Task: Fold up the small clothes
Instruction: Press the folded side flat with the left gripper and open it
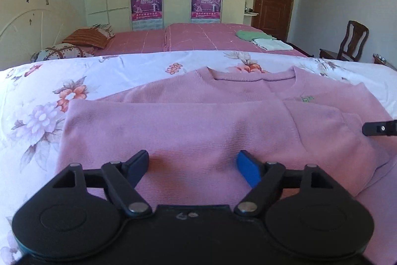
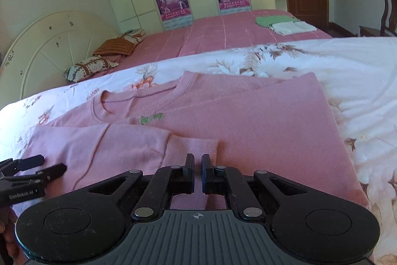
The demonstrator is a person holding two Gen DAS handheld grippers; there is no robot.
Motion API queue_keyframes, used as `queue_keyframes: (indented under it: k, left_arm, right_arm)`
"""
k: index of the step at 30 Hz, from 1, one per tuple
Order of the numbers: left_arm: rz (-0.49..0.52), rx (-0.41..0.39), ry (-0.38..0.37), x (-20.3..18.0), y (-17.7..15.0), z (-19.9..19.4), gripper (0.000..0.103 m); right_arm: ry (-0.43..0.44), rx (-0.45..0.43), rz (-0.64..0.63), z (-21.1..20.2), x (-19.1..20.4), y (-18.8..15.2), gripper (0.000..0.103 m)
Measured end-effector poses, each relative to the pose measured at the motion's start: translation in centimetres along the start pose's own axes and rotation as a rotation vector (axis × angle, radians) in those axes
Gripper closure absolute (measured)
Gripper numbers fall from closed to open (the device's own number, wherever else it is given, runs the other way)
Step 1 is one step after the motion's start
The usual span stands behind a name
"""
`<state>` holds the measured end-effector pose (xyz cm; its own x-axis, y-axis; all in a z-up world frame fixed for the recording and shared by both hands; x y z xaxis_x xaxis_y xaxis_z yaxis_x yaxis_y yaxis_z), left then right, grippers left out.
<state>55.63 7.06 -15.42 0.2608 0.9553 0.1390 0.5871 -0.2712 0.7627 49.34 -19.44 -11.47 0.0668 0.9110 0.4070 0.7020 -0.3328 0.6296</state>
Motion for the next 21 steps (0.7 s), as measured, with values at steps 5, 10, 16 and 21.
queue_keyframes:
  k: [5, 10, 16, 21]
  left_arm:
    - [0.003, -0.045, -0.012, -0.3, -1.1, -3.6, 0.029]
    - [-0.042, 0.022, 0.031, 0.0, -3.0, -2.4, 0.011]
    - [-0.047, 0.051, 0.123, 0.2, -3.5, -5.9, 0.02]
    - [-0.035, 0.096, 0.176, -1.0, -5.4, -9.4, 0.019]
  right_arm:
    - [0.078, -0.036, -0.028, -3.2, 0.2, -1.1, 0.1]
    - [0.077, -0.003, -0.124, -1.7, 1.0, -3.9, 0.1]
    - [0.068, -0.017, -0.134, -3.0, 0.9, -3.3, 0.1]
    - [0.08, -0.038, -0.126, -5.4, -0.8, -4.0, 0.045]
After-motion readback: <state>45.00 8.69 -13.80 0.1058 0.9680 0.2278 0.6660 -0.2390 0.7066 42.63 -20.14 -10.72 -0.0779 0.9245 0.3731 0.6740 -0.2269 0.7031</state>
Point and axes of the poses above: each gripper's, at about its wrist camera, not at the fingertips, and z roughly the way its jaws point, x to its left, y to its top, the point moved 2 cm from there along z, roughly the way its jaws point, and after that the axes turned 11 degrees about z, right-handed, at the moved point
